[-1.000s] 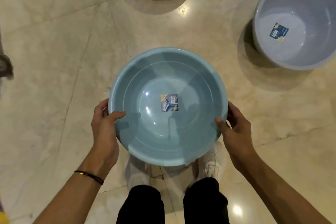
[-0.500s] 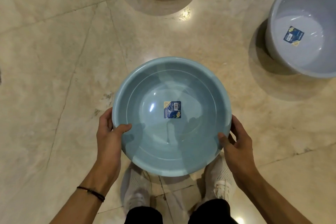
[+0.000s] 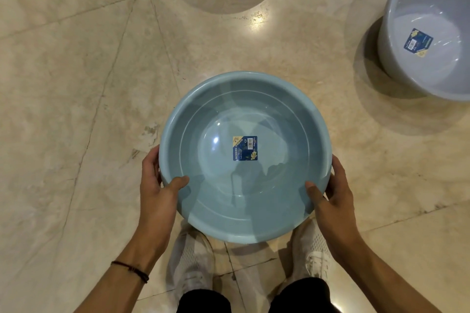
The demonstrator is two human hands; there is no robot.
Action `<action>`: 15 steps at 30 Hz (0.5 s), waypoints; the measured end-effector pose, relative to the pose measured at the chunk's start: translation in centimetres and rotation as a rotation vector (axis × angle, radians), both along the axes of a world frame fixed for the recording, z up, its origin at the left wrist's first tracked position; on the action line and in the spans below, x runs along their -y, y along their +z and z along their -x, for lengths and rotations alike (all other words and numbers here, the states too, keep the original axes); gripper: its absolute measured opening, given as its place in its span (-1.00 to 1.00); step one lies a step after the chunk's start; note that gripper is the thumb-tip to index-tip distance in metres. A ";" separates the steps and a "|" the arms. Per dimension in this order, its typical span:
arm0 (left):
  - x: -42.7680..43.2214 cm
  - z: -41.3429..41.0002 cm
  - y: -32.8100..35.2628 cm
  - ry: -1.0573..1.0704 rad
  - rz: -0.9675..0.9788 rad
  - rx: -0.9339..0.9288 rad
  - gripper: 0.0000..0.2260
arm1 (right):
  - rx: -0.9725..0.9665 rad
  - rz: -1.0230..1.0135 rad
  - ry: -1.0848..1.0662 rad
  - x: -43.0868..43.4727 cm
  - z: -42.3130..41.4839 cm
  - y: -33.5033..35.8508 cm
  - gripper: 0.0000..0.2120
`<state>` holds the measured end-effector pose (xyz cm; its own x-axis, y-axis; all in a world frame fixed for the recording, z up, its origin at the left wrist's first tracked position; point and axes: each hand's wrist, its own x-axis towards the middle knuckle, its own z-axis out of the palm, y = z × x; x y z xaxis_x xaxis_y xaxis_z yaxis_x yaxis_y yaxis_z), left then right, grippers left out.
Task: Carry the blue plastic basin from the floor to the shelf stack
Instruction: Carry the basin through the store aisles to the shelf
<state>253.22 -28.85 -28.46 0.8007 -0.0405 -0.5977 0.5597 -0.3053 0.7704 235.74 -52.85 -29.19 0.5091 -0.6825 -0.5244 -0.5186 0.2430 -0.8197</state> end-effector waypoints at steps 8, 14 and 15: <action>0.1 -0.2 2.4 -0.123 -0.022 0.023 -0.17 | 0.040 -0.065 -0.048 0.9 0.1 2.2 -0.39; 2.0 -1.2 10.8 -0.150 0.019 -0.014 -0.14 | 0.025 -0.069 -0.118 2.1 0.9 10.6 -0.37; 2.5 -1.5 12.7 -0.159 0.022 -0.010 -0.14 | 0.018 -0.069 -0.123 2.3 1.1 12.5 -0.36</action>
